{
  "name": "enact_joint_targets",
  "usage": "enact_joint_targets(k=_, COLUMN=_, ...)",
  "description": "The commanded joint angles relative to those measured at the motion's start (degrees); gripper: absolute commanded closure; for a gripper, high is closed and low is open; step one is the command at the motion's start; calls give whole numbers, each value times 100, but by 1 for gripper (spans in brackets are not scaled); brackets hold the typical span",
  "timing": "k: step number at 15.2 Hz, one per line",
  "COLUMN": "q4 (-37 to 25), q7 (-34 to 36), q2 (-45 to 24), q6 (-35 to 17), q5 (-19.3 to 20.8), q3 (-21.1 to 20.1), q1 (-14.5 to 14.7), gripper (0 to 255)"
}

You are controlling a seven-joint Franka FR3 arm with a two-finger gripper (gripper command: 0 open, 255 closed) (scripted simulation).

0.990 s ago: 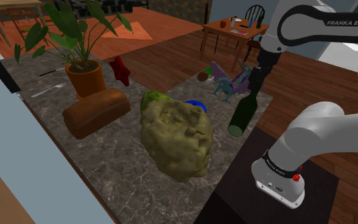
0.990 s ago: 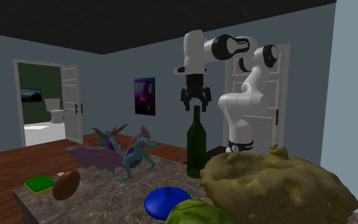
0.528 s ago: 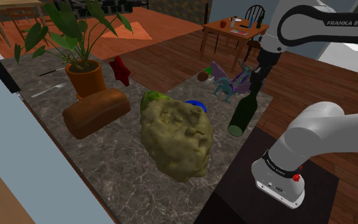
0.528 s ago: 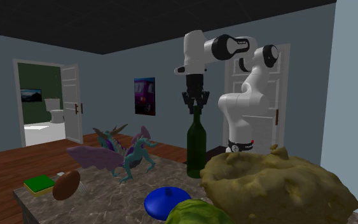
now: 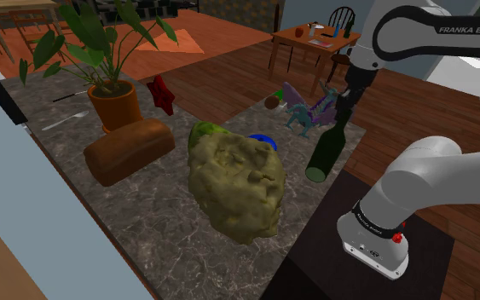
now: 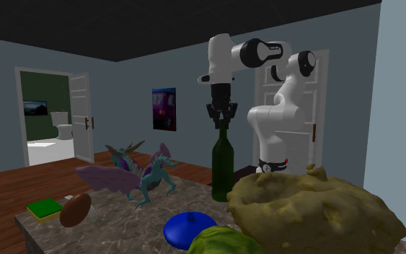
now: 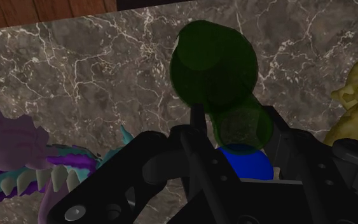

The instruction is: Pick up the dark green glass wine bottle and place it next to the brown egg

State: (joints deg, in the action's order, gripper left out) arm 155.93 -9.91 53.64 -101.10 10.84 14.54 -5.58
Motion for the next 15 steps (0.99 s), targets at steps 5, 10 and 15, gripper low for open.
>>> enact_joint_targets(k=5, q4=-425, q7=-1, q2=-6, q6=419, q5=-83, q3=-83, q1=41, gripper=255)
enact_joint_targets(k=10, q4=-828, q7=-6, q2=-49, q6=778, q5=-147, q3=-147, q1=73, gripper=255)
enact_joint_targets(k=15, q4=-1250, q7=-12, q2=-124, q6=1125, q5=-205, q3=-203, q1=104, gripper=255)
